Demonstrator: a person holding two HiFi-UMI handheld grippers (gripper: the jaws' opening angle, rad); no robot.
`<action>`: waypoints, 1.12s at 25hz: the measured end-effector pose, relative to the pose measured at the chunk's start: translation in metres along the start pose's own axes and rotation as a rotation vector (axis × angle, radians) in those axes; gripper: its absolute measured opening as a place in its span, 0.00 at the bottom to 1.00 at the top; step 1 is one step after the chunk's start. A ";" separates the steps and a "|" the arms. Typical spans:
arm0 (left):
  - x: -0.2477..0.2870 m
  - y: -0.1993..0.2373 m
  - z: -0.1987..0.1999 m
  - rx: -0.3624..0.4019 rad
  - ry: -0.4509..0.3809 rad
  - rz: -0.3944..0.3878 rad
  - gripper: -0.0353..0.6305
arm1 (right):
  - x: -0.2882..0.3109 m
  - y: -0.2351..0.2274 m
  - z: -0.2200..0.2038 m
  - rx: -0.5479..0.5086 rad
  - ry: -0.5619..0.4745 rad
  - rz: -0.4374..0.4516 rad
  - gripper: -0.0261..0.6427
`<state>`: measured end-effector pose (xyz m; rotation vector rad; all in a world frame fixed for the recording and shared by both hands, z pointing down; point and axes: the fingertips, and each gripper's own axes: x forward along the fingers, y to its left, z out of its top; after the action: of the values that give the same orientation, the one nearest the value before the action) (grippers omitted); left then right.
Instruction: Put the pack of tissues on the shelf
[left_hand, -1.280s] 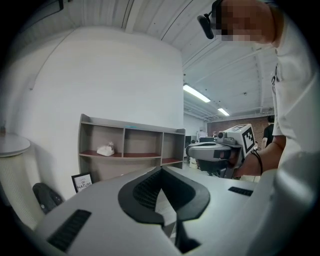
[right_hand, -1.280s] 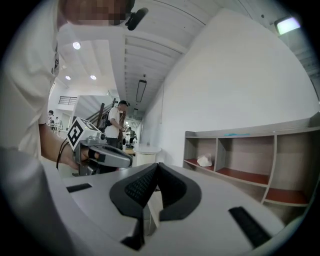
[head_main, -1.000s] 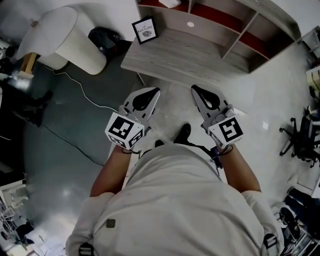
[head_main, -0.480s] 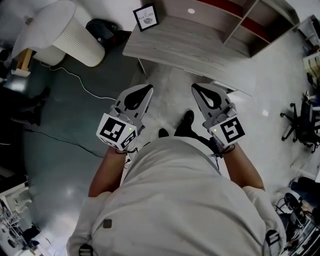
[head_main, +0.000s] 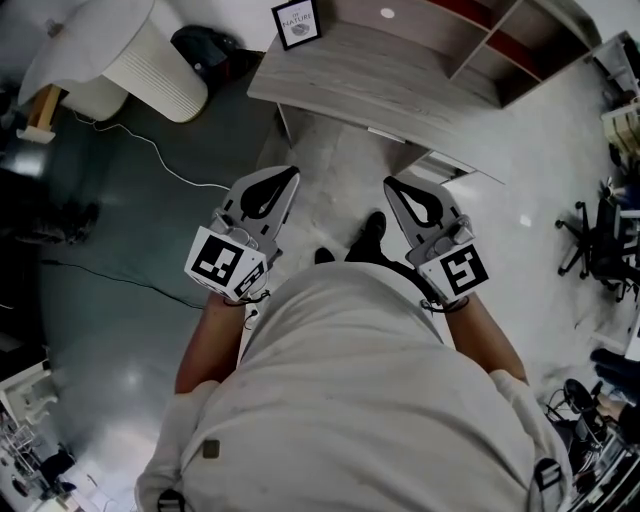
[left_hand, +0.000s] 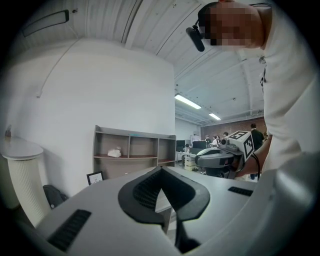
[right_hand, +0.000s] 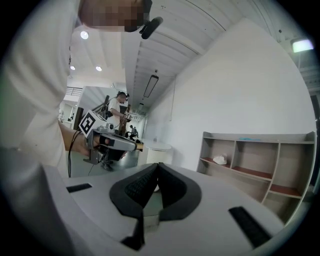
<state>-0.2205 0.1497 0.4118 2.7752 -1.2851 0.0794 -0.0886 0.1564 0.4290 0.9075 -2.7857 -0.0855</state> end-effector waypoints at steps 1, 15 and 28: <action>-0.002 0.000 0.000 0.002 -0.002 0.003 0.08 | -0.001 0.001 -0.001 -0.001 0.003 -0.001 0.07; -0.013 0.003 -0.004 0.002 -0.005 0.009 0.07 | -0.007 0.006 -0.010 -0.003 -0.001 -0.013 0.07; -0.005 0.001 -0.001 0.007 -0.004 -0.012 0.07 | -0.008 -0.001 -0.009 0.004 -0.011 -0.021 0.07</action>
<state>-0.2244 0.1531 0.4127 2.7905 -1.2715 0.0778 -0.0797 0.1604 0.4359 0.9407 -2.7874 -0.0892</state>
